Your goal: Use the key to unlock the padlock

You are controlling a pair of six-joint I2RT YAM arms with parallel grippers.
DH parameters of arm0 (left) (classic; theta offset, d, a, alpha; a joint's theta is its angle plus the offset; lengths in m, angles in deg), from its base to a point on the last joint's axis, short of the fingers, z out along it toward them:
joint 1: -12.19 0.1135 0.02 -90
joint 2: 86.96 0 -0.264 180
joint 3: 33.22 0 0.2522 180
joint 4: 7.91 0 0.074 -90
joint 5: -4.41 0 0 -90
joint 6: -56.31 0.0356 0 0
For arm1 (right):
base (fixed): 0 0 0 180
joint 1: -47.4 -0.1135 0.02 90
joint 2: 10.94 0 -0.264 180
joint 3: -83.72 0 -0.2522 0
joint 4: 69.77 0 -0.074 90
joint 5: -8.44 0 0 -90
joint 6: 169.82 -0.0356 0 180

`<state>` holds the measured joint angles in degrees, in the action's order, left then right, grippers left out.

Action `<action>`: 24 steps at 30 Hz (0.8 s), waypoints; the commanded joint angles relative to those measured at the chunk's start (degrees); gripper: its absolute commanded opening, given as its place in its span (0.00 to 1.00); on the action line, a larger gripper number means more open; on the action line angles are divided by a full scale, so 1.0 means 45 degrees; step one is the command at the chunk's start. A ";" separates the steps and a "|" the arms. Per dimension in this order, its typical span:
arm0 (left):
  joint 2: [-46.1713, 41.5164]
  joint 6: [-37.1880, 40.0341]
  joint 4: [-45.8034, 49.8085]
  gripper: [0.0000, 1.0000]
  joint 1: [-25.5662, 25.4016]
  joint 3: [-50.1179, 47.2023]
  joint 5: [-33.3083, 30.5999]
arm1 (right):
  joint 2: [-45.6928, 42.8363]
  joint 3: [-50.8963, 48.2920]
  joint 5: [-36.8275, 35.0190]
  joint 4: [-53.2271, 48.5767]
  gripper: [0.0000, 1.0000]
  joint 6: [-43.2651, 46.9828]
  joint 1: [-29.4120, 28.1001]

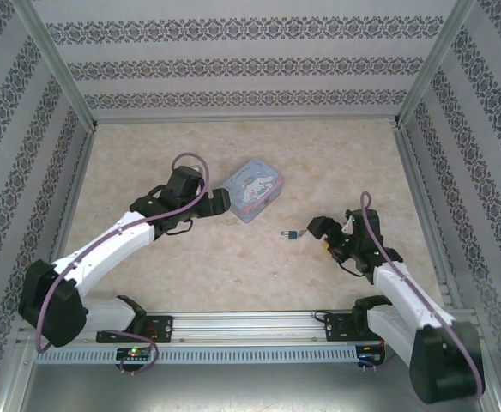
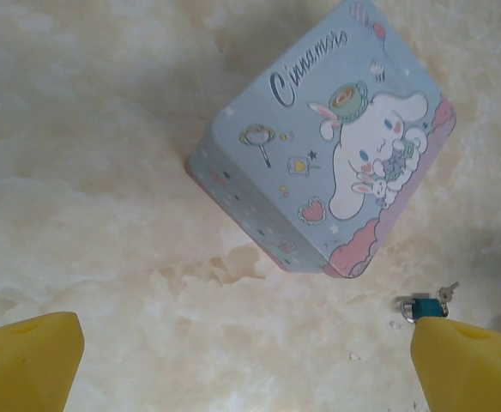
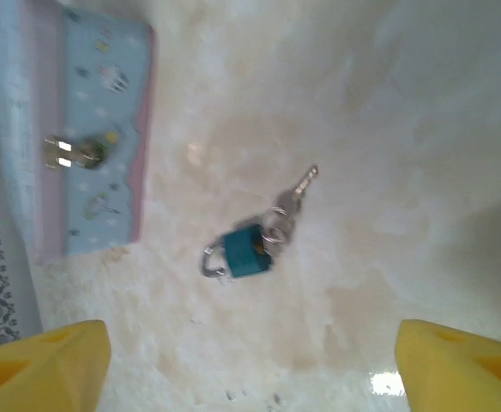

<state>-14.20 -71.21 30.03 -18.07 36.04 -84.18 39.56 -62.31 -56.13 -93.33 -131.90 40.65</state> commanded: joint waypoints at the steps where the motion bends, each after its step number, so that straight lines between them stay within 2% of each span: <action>1: -0.0951 0.0445 0.1034 0.99 0.0343 0.0209 -0.1406 | -0.1178 0.1997 -0.1508 -0.3565 0.98 0.1395 0.0150; 5: -0.2040 0.0826 0.1193 1.00 0.0643 0.0060 -0.3279 | -0.1202 0.4024 -0.2770 -0.4712 0.98 0.2722 0.0170; 8: -0.2956 0.1559 0.0438 1.00 0.0703 -0.0598 -0.5328 | -0.0631 0.5282 -0.3844 -0.5063 0.98 0.3432 0.0174; 10: -0.3587 0.2352 -0.0607 1.00 0.0784 -0.1277 -0.6601 | -0.0070 0.6083 -0.4833 -0.5087 0.98 0.3775 0.0190; 14: -0.4665 0.5090 -0.4082 1.00 0.0889 -0.3235 -0.8362 | 0.0712 0.6513 -0.7229 -0.4020 0.98 0.4198 0.0190; 17: -0.4902 0.6234 -0.5852 1.00 0.1400 -0.4185 -0.8508 | 0.1080 0.5741 -0.8700 -0.1861 0.98 0.4911 0.0190; 20: -0.4782 0.6460 -0.6598 1.00 0.2303 -0.4720 -0.7758 | 0.1627 0.4927 -0.9520 0.0056 0.98 0.6804 0.0173; 24: -0.4023 0.7953 -0.8028 1.00 0.3129 -0.5252 -0.7047 | 0.2266 0.3583 -1.0353 0.2985 0.98 0.8305 0.0190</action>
<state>-34.40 -43.36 3.91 -6.20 13.71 -117.18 48.28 -42.53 -95.80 -92.89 -103.09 40.94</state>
